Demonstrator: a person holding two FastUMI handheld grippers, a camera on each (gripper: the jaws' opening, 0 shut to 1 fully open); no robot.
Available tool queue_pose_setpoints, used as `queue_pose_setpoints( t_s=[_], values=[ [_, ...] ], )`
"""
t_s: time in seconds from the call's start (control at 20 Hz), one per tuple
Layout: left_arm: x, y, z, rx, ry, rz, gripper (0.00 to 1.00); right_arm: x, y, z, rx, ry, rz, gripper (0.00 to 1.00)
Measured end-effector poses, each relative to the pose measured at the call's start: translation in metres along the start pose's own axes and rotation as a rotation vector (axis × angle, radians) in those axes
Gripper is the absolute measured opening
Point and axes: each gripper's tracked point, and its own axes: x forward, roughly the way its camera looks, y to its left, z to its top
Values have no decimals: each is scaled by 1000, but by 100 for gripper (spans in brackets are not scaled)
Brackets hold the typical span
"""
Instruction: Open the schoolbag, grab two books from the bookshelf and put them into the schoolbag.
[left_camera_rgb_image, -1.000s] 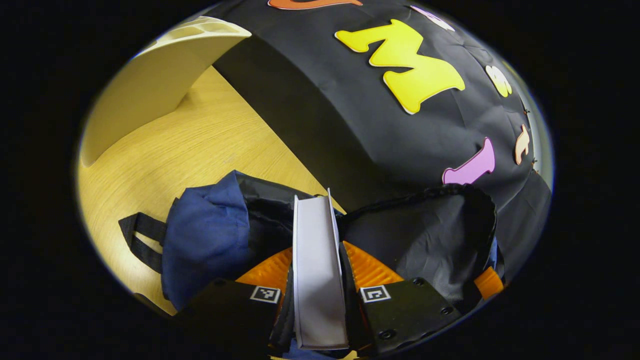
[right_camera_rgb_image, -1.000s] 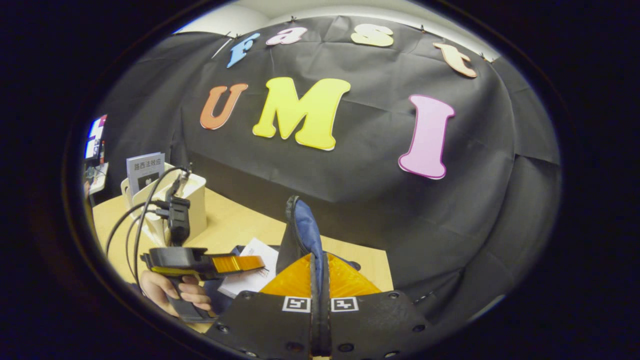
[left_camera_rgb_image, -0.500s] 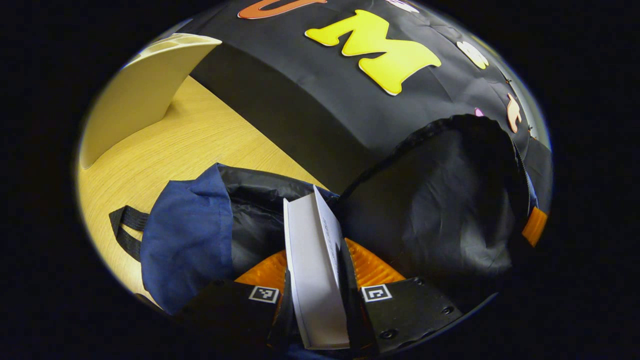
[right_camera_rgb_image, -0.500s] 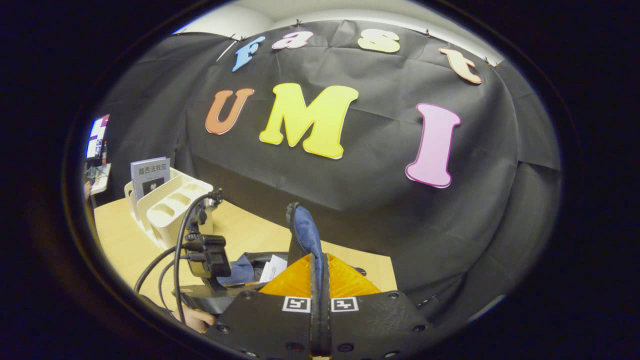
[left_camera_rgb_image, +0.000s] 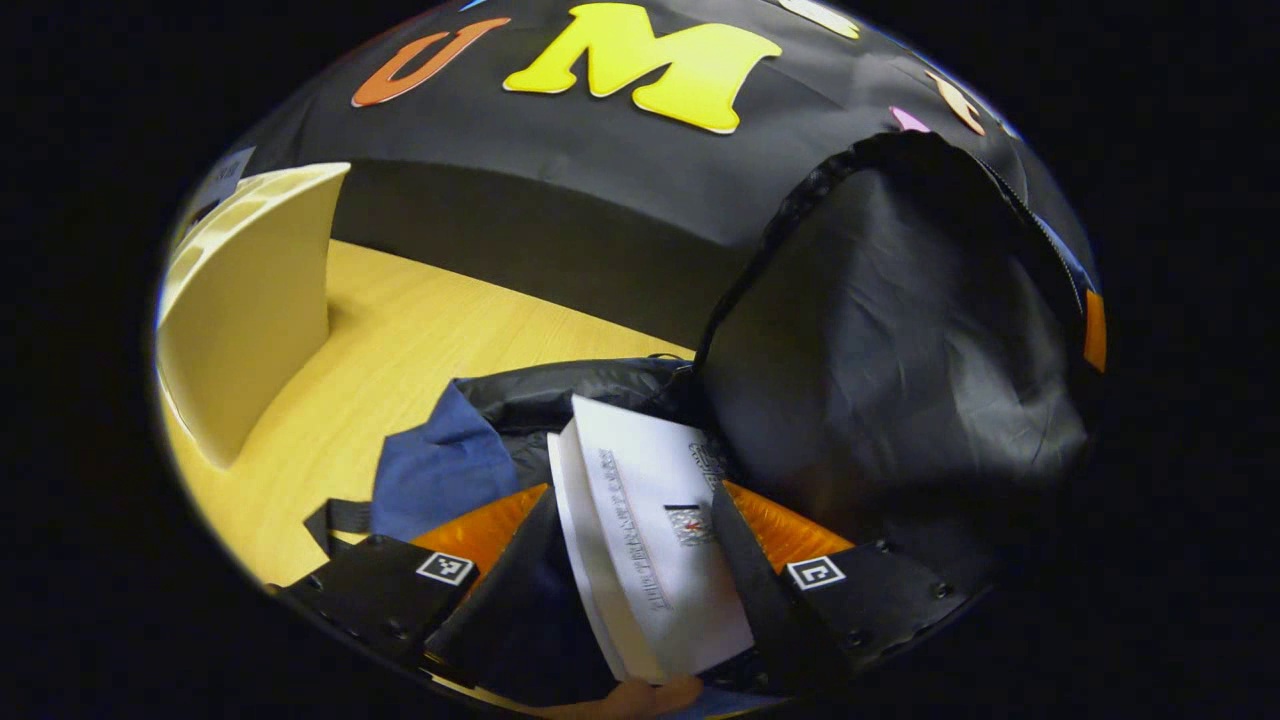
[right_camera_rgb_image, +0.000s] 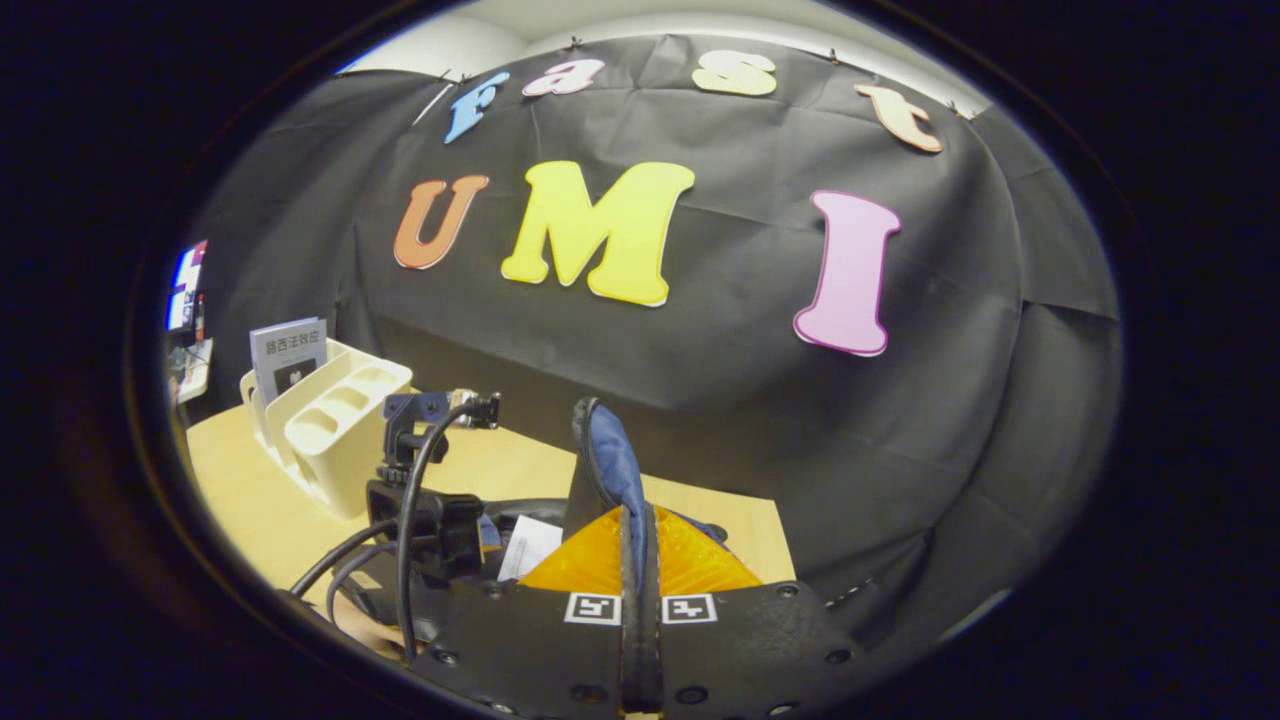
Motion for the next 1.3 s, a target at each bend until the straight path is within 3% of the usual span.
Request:
queue_pose_setpoints(
  t_s=[0.45, 0.8, 1.0, 1.3],
  values=[
    [-75, 48, 45, 157, -81, 49, 97, -4, 2, -24, 84, 30, -5, 0],
    [-141, 127, 99, 260, -182, 150, 98, -2, 4, -33, 147, 49, 10, 0],
    [-174, 165, 128, 252, -208, 167, 98, -2, 2, -34, 151, 48, -3, 0],
    [-218, 246, 192, 274, -272, 282, 98, -8, 10, -36, 163, 38, -14, 0]
  ],
)
